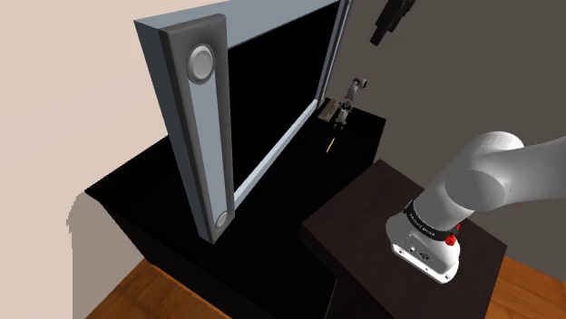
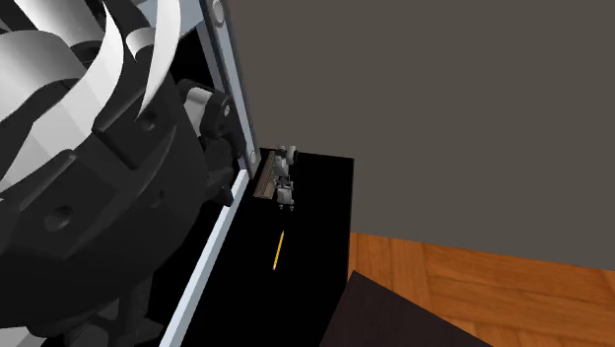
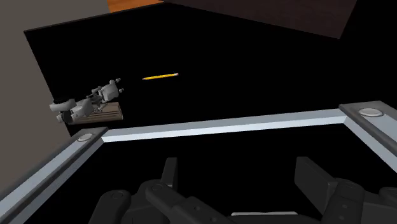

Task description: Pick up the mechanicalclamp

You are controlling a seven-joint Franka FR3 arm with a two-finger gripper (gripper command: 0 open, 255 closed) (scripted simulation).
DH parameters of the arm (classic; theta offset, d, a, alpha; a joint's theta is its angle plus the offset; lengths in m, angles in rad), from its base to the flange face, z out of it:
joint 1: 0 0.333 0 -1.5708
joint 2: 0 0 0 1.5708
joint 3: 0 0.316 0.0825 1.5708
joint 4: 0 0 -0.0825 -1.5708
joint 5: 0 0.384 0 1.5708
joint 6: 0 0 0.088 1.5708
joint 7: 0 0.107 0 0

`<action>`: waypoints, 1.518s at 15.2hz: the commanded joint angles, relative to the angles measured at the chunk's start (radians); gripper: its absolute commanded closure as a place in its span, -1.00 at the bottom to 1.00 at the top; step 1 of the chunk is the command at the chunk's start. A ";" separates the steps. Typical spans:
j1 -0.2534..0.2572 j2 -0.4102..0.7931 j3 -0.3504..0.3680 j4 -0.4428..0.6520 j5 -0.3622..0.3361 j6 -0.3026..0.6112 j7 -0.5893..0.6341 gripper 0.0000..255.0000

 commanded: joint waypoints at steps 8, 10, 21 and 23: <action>-0.040 0.111 -0.136 -0.041 -0.031 0.145 -0.102 -1.00; -0.050 0.152 -0.175 -0.043 -0.036 0.186 -0.132 -1.00; -0.078 0.451 -0.386 0.027 0.010 0.386 -0.322 -1.00; -0.079 0.516 -0.423 0.055 0.037 0.415 -0.365 -1.00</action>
